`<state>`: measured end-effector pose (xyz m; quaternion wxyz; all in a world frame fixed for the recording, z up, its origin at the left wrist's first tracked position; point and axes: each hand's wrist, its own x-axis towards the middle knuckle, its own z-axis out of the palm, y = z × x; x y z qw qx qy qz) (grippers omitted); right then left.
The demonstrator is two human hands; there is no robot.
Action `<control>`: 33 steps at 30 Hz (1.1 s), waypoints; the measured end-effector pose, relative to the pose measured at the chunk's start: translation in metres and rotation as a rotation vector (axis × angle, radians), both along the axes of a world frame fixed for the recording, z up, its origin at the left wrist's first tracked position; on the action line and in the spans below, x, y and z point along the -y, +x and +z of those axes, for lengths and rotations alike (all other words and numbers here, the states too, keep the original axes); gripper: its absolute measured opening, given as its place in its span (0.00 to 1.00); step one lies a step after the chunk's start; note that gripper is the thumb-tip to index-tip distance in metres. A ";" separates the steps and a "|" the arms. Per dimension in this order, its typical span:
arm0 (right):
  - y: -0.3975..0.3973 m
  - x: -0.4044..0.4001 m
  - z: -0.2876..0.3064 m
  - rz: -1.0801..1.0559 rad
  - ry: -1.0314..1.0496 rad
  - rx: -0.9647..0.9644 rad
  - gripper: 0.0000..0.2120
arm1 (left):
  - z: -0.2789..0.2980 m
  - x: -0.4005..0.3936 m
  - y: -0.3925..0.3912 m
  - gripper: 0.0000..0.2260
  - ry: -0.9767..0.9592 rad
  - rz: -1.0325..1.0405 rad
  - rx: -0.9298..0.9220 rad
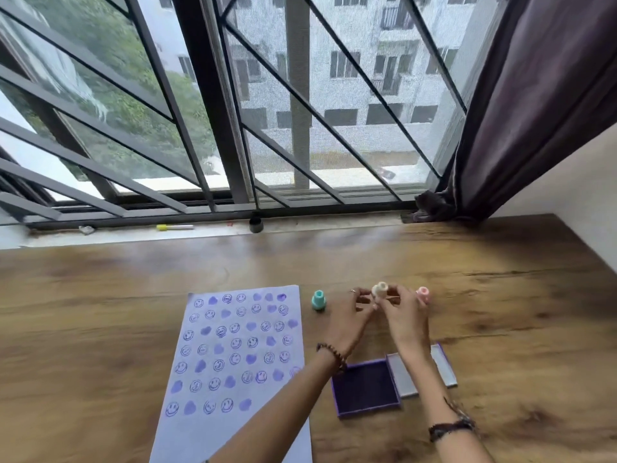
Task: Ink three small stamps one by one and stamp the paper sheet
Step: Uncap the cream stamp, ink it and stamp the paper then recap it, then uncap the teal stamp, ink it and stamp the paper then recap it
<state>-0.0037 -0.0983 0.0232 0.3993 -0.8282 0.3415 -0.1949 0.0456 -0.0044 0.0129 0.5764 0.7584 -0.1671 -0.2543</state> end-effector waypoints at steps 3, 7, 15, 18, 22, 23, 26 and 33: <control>0.005 0.000 -0.006 0.001 -0.010 -0.048 0.07 | 0.000 0.005 -0.001 0.13 0.055 -0.028 0.100; -0.003 -0.006 -0.011 -0.050 0.028 -0.032 0.11 | -0.001 -0.012 -0.007 0.10 0.030 0.013 0.079; -0.001 -0.066 -0.020 -0.062 0.043 0.067 0.10 | -0.006 -0.074 0.013 0.03 -0.017 0.540 -0.026; 0.011 -0.072 -0.017 0.054 0.055 0.016 0.15 | -0.007 -0.069 0.023 0.05 0.024 0.454 -0.058; 0.027 -0.072 -0.012 0.218 0.065 -0.036 0.20 | -0.005 -0.061 0.031 0.06 0.109 0.325 0.009; 0.029 -0.072 -0.011 0.239 0.066 -0.030 0.20 | -0.004 -0.062 0.031 0.06 0.094 0.318 0.003; 0.025 -0.070 -0.007 0.241 0.020 0.024 0.13 | -0.005 -0.069 0.029 0.05 -0.039 0.311 -0.074; -0.013 -0.079 0.013 0.233 0.162 0.135 0.08 | 0.005 -0.088 0.004 0.07 -0.397 0.188 -0.452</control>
